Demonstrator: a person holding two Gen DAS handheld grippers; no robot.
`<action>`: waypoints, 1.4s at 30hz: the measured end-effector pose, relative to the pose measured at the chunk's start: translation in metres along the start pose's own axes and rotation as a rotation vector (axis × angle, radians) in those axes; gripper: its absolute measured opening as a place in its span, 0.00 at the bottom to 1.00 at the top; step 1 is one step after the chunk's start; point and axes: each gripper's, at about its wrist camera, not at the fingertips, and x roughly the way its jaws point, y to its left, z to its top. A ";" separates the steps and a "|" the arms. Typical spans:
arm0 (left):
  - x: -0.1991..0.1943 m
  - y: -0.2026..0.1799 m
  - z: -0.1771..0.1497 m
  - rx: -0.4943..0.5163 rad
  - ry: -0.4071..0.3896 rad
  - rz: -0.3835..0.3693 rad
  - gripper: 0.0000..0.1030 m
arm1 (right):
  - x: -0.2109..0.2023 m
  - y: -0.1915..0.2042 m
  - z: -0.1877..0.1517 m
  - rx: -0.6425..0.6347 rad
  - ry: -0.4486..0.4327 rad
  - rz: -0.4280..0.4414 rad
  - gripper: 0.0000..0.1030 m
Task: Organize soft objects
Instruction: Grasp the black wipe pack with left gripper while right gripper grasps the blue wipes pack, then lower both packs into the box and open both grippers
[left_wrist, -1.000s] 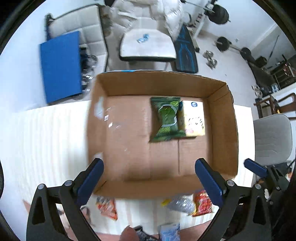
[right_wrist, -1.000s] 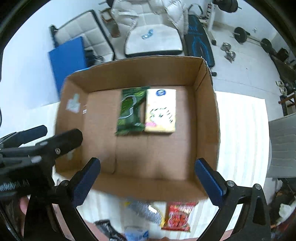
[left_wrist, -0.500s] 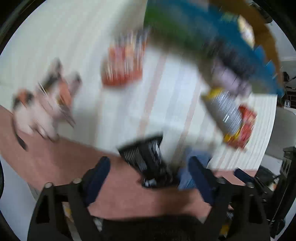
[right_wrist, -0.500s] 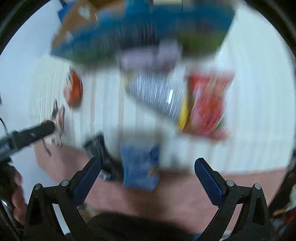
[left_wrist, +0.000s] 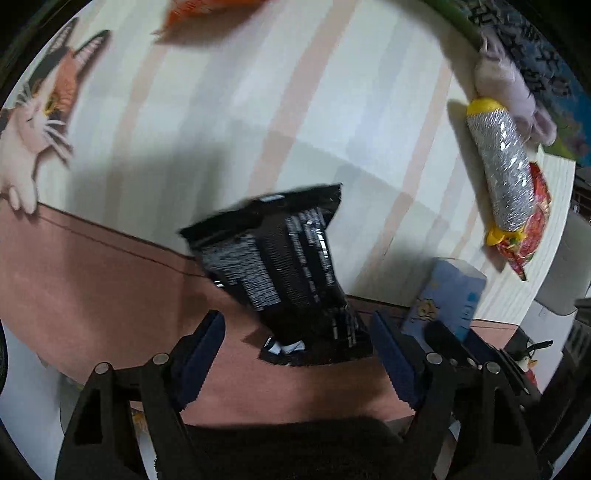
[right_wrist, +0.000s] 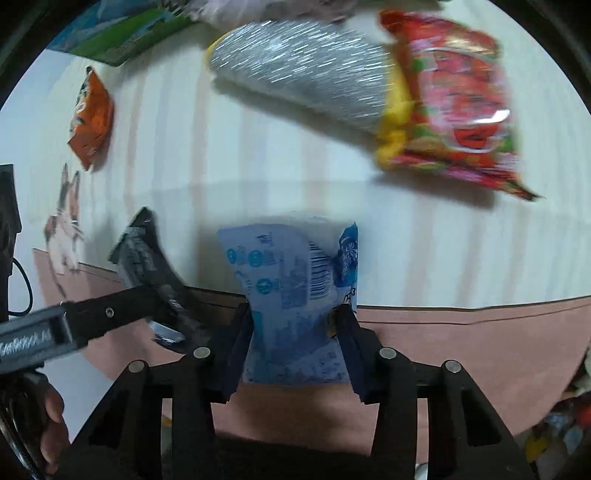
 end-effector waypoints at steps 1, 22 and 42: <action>0.005 -0.003 0.000 0.005 0.000 0.014 0.77 | -0.001 -0.005 0.001 0.004 0.010 -0.002 0.47; -0.011 -0.065 -0.027 0.240 -0.161 0.205 0.39 | -0.006 0.006 -0.004 0.006 0.001 -0.005 0.31; -0.274 -0.141 0.097 0.382 -0.513 0.113 0.40 | -0.268 0.012 0.124 -0.060 -0.396 0.132 0.29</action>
